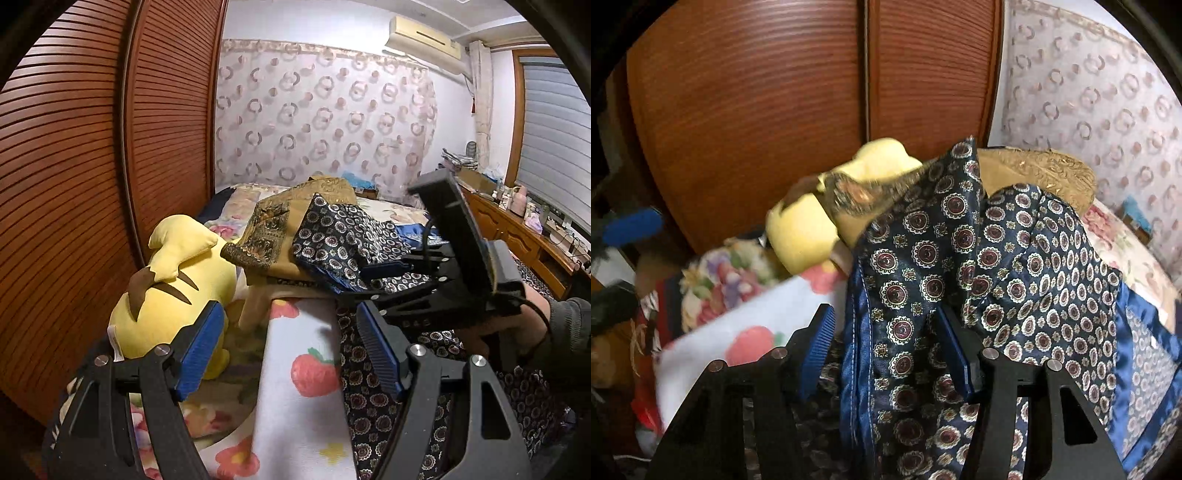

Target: Fold small clothes

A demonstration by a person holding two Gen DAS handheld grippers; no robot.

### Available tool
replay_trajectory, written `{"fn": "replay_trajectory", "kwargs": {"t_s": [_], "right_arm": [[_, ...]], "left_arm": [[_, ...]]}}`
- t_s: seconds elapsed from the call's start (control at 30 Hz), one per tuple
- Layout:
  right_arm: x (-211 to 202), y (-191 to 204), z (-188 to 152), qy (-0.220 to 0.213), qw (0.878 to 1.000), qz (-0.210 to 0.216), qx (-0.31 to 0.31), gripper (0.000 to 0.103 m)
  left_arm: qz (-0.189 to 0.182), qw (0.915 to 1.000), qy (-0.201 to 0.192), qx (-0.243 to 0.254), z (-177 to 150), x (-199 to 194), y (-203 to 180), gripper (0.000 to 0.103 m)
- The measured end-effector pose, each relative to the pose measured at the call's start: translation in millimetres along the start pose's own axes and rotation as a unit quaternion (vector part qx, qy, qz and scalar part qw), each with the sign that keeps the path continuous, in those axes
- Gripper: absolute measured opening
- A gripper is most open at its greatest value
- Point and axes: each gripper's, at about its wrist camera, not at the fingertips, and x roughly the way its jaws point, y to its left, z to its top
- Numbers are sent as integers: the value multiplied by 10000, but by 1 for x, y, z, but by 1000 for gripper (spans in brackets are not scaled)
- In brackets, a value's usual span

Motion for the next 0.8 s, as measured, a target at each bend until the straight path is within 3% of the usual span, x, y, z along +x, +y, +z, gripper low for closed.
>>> {"fn": "replay_trajectory", "kwargs": {"t_s": [0.07, 0.1, 0.13, 0.23, 0.43, 0.63, 0.67, 0.73, 0.8], "right_arm": [[6, 0, 2, 50, 9999, -127, -93, 41], [8, -2, 3, 82, 9995, -262, -126, 25], [8, -4, 5, 79, 9996, -257, -109, 16], [-1, -12, 9, -112, 9998, -171, 17, 7], [-35, -54, 6, -691, 9951, -294, 648, 6], [-56, -110, -25, -746, 9850, -523, 1468, 8], [-56, -115, -29, -725, 9839, -564, 1530, 12], [-57, -122, -36, -626, 9829, -577, 1632, 41], [-65, -120, -42, -593, 9818, -727, 1650, 48]], "left_arm": [[-7, 10000, 13, -11, 0, 0, 3, 75], [-11, 10000, 17, -9, -1, 0, 3, 75], [-8, 10000, 20, -1, -1, 0, 2, 75], [-5, 10000, 5, 18, -1, -1, 0, 75], [-72, 10000, 7, 60, 0, 2, -7, 75], [-172, 9998, 58, 96, 1, 10, -15, 75], [-188, 9998, 72, 96, 1, 11, -17, 75], [-226, 9996, 106, 91, 2, 15, -20, 75], [-255, 9995, 152, 101, 3, 21, -25, 75]]}}
